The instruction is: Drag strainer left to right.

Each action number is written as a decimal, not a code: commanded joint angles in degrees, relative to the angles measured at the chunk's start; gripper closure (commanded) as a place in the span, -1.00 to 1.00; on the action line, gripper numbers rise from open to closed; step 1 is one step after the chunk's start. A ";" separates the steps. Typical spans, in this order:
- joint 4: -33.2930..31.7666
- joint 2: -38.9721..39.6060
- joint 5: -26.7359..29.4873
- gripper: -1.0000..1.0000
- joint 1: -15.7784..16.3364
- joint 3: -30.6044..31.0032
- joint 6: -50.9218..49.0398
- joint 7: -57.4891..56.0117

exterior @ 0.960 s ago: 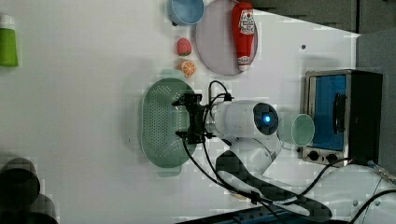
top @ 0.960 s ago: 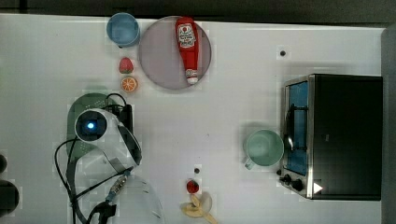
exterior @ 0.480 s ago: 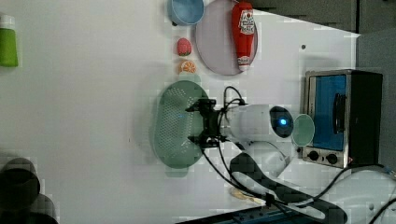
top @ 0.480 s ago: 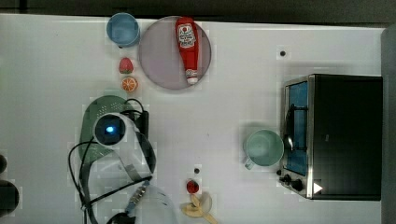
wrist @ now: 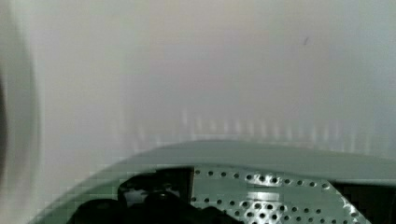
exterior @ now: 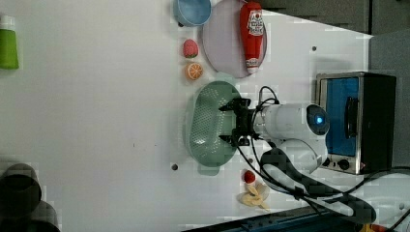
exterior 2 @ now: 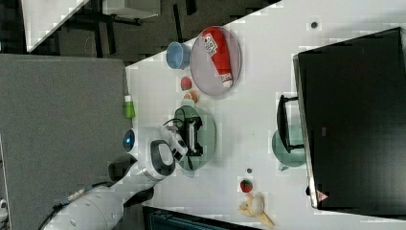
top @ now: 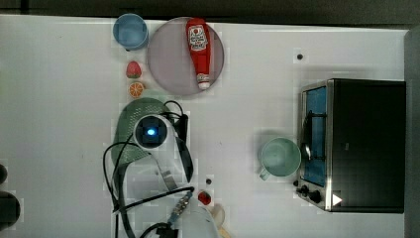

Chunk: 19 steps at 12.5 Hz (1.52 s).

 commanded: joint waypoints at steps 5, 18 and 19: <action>-3.26 -4.34 0.97 -1.00 -4.63 -5.20 -0.25 -14.53; -3.02 -4.56 0.98 -1.00 -7.43 -18.89 1.86 -27.27; -2.99 -4.56 0.97 -1.00 -7.47 -19.15 1.88 -28.12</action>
